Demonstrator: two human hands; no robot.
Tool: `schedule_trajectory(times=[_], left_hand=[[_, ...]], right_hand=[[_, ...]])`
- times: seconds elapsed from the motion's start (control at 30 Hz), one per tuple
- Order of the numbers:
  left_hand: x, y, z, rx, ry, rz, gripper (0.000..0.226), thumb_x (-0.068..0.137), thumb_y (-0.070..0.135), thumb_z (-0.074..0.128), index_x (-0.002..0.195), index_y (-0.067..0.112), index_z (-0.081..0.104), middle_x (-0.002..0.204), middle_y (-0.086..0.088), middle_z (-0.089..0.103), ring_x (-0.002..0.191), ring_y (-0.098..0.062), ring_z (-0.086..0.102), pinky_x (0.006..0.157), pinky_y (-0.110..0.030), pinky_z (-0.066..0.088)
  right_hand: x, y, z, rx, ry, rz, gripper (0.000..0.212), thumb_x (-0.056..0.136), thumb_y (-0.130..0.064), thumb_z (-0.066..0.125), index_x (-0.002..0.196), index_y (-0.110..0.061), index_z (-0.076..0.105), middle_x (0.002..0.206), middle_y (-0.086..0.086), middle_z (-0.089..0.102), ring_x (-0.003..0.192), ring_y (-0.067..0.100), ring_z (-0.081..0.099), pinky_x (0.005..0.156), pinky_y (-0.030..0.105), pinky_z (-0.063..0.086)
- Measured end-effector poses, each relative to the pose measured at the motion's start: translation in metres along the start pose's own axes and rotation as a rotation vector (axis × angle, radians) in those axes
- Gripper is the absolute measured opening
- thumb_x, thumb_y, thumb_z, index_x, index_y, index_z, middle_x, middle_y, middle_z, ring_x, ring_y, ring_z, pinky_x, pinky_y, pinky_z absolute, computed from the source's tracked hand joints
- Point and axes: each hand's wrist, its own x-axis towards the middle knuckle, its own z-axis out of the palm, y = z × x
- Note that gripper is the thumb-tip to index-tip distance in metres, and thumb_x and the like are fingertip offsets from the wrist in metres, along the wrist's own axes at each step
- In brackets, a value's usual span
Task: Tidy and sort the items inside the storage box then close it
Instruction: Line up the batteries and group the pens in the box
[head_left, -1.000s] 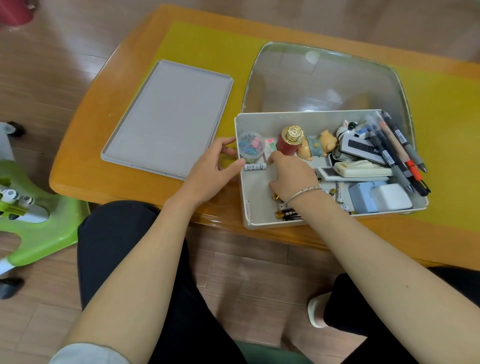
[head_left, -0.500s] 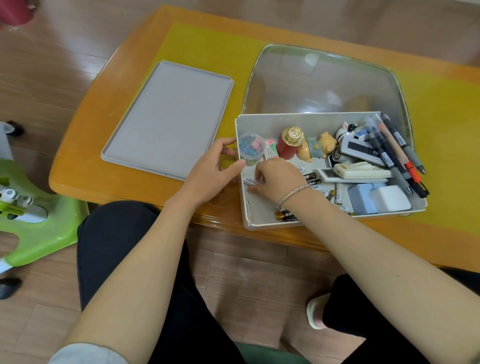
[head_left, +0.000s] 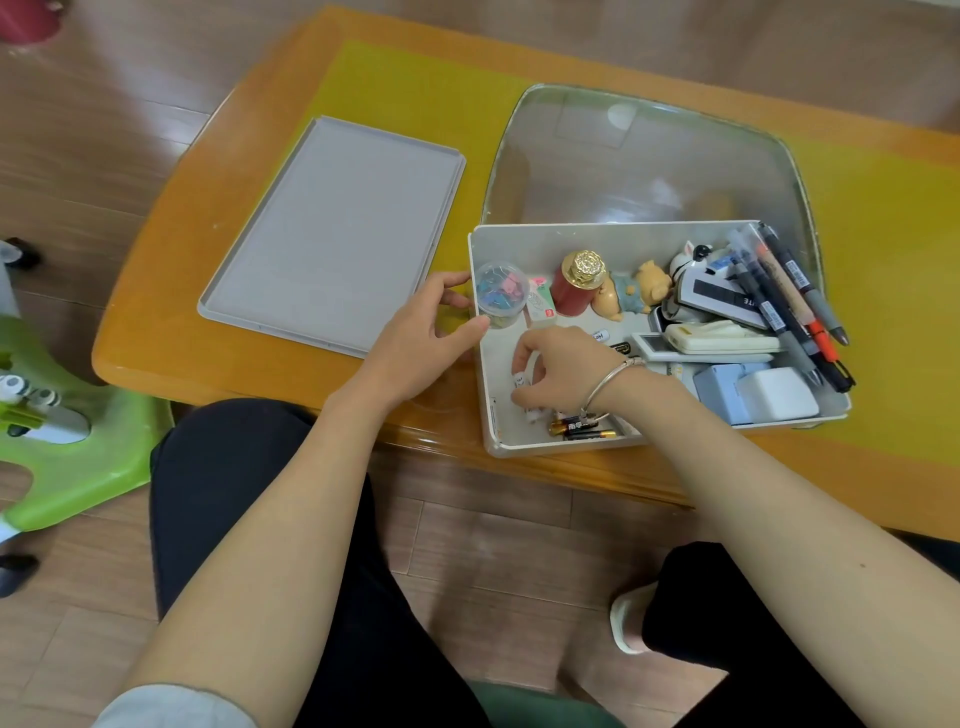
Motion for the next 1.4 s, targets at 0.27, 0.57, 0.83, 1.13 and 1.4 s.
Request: schedule_trajectory(times=[0.27, 0.57, 0.83, 1.13, 1.4], left_hand=[[-0.001, 0.002, 0.000, 0.001, -0.011, -0.007, 0.051, 0.093, 0.040, 0.056, 0.138, 0.027, 0.036, 0.116, 0.010, 0.051, 0.100, -0.018, 0.061, 0.082, -0.032, 0.055], [0.000, 0.003, 0.000, 0.003, -0.012, -0.001, 0.051, 0.094, 0.039, 0.056, 0.139, 0.027, 0.036, 0.117, 0.010, 0.051, 0.101, -0.016, 0.060, 0.082, -0.029, 0.054], [0.000, 0.003, 0.000, 0.011, -0.007, 0.003, 0.050, 0.094, 0.039, 0.056, 0.138, 0.027, 0.036, 0.115, 0.012, 0.050, 0.103, -0.016, 0.059, 0.079, -0.023, 0.051], [0.001, -0.001, -0.001, 0.013, -0.009, 0.004, 0.050, 0.093, 0.042, 0.056, 0.137, 0.029, 0.037, 0.110, 0.017, 0.050, 0.099, -0.014, 0.061, 0.076, -0.021, 0.049], [0.000, 0.002, -0.001, 0.001, -0.016, -0.008, 0.051, 0.093, 0.043, 0.056, 0.137, 0.029, 0.037, 0.110, 0.018, 0.050, 0.095, -0.015, 0.061, 0.079, -0.031, 0.056]], right_hand=[[-0.005, -0.007, 0.005, 0.005, -0.194, 0.000, 0.031, 0.075, -0.027, 0.074, 0.098, -0.020, 0.055, 0.084, -0.002, 0.067, 0.053, 0.001, 0.049, 0.066, 0.026, 0.046], [-0.007, -0.010, 0.004, 0.028, -0.243, -0.047, 0.043, 0.075, -0.018, 0.074, 0.113, -0.024, 0.056, 0.084, -0.001, 0.071, 0.054, -0.002, 0.055, 0.075, 0.027, 0.053], [-0.011, -0.006, -0.003, 0.096, -0.251, -0.075, 0.037, 0.079, -0.017, 0.071, 0.113, -0.024, 0.058, 0.084, -0.001, 0.073, 0.045, 0.000, 0.058, 0.065, 0.021, 0.052], [-0.024, 0.026, -0.031, -0.048, -0.090, 0.001, 0.022, 0.073, -0.020, 0.078, 0.093, -0.017, 0.069, 0.071, -0.010, 0.063, 0.062, 0.001, 0.054, 0.057, 0.010, 0.039], [-0.022, 0.017, -0.014, -0.124, -0.239, -0.030, 0.013, 0.070, -0.020, 0.079, 0.082, -0.018, 0.073, 0.062, -0.016, 0.057, 0.057, 0.000, 0.053, 0.054, 0.012, 0.040]])
